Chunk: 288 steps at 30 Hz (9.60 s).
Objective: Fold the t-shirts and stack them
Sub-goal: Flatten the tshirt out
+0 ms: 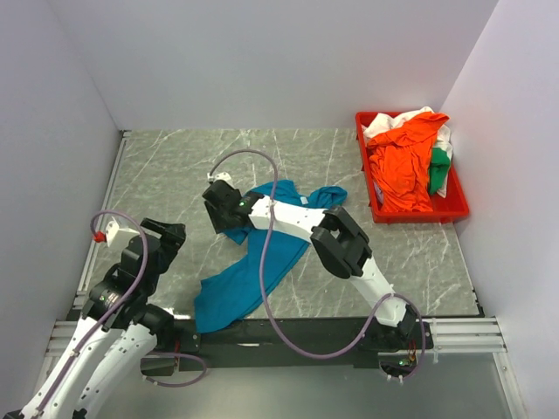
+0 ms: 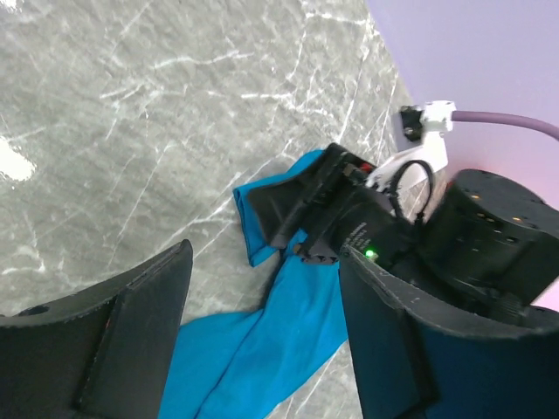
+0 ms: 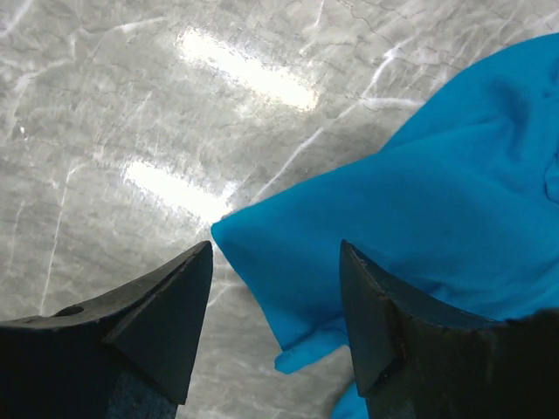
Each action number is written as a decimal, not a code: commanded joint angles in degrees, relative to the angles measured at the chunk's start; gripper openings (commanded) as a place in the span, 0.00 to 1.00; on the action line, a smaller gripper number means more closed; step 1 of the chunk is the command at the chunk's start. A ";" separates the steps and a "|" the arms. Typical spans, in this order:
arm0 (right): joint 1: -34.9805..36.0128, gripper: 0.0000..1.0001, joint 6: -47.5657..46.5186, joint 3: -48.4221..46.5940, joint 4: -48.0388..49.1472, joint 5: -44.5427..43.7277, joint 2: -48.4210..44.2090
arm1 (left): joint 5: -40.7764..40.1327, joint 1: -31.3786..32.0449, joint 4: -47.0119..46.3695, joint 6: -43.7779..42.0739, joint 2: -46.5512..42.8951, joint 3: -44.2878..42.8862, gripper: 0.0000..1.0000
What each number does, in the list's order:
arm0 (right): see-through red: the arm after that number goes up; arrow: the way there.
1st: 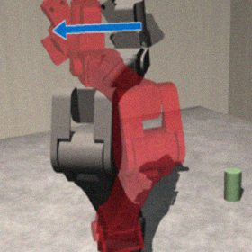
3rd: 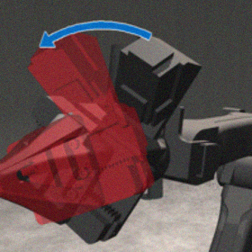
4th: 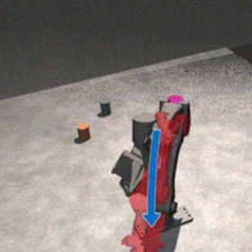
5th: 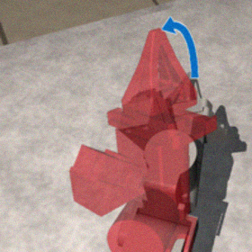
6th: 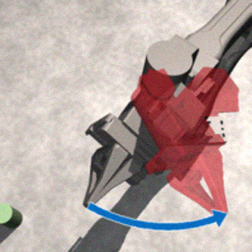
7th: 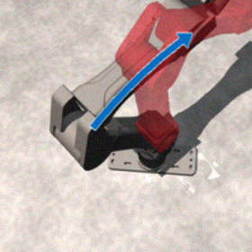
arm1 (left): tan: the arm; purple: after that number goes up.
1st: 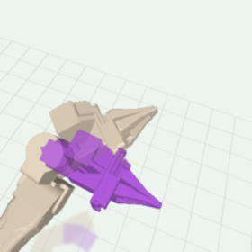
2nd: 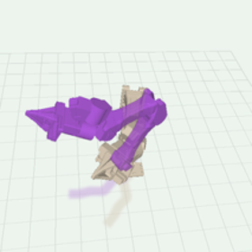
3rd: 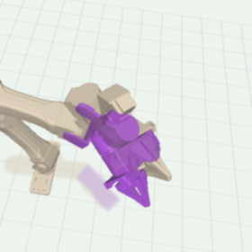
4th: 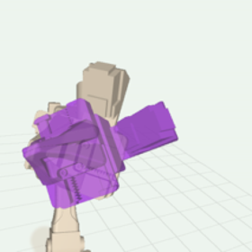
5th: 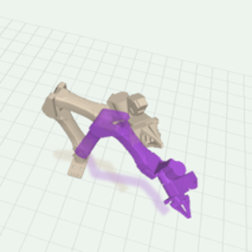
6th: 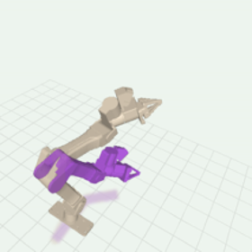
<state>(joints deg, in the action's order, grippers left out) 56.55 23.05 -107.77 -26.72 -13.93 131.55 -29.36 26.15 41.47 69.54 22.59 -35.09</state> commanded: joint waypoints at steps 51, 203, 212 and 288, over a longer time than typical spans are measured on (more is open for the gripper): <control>-26.50 0.00 12.37 63.29 5.71 3.30 -85.23 | 4.06 -0.31 -20.82 -4.32 21.69 9.44 0.55; -31.15 0.69 24.15 84.39 22.88 12.02 -80.03 | 18.38 -36.08 -21.45 -10.56 19.95 8.29 0.24; -29.67 0.66 16.68 71.48 18.37 5.34 -66.00 | 15.30 -36.08 -16.08 -7.93 17.40 7.23 0.30; -27.04 0.65 9.74 27.16 12.04 16.31 -29.24 | 16.80 -40.30 -19.42 -9.69 74.17 -28.10 0.38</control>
<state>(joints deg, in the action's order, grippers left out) 28.18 31.55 -85.47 -19.99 2.76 103.50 -11.97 -14.28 22.90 59.68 95.11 -63.68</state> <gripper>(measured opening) 0.650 0.386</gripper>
